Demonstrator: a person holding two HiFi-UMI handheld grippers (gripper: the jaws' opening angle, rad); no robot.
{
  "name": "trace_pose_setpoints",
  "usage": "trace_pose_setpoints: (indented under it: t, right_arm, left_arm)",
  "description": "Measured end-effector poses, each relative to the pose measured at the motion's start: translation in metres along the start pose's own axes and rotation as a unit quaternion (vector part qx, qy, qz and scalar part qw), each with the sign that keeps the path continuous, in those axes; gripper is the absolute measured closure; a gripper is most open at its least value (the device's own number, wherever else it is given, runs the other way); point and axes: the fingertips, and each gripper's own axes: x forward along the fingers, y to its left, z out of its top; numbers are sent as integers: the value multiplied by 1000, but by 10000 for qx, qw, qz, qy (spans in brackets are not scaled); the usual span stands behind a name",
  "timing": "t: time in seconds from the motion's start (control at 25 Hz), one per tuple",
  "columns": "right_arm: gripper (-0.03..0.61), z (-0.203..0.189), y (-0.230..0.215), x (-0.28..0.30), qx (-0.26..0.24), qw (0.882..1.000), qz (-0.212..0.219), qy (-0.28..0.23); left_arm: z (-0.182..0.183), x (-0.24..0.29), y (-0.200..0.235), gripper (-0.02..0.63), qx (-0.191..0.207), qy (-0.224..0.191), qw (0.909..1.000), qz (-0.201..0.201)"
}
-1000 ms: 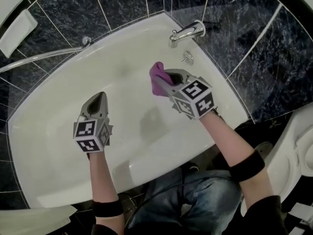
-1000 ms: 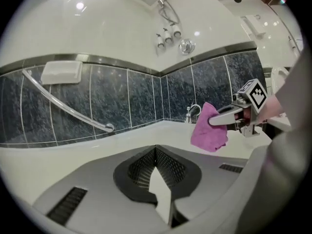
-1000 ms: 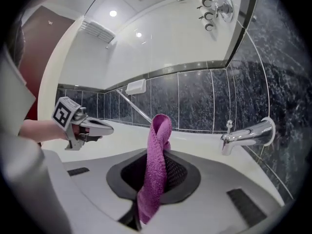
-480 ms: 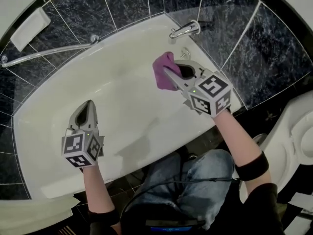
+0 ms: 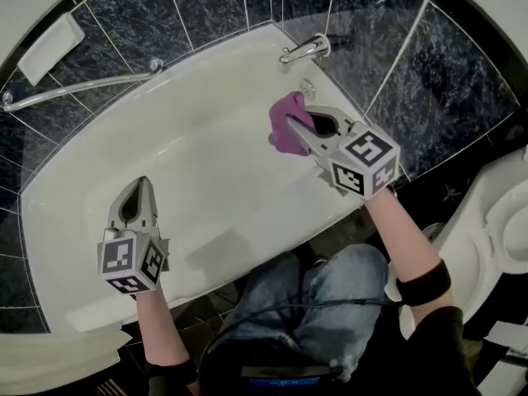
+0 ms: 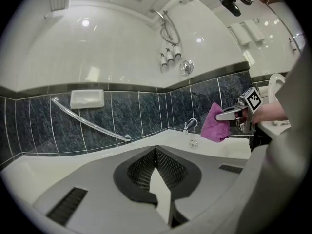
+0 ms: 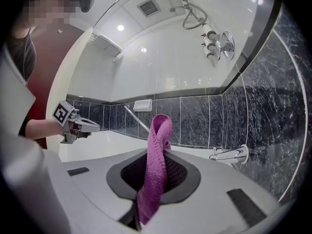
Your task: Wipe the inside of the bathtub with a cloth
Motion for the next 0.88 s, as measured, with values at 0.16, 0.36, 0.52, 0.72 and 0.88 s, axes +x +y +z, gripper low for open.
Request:
trace_pose_setpoints:
  t: [0.16,0.36,0.52,0.72,0.88]
  right_arm:
    - [515,-1,2,-2,16,10000,35,17]
    - [517,-4,-2,-9,47,10000,-11,10]
    - [517,-3,-6,-18,47,9999,-95,13]
    - [515,-20,-14,-41,-278,9986,-234,388]
    - [515,-51,-30,-68,-944,9880,-492,1122]
  left_arm:
    - [3,-1,-2,617,-34,7,10000,-73]
    - [7,2,-12,617,2,31,9998,-196]
    - [12,6,-21,617,86,-8,9995,-318]
    - [11,16,-41,617,112,-10,9982,-585]
    - [7,29,-66,617,158,14,9962,-858]
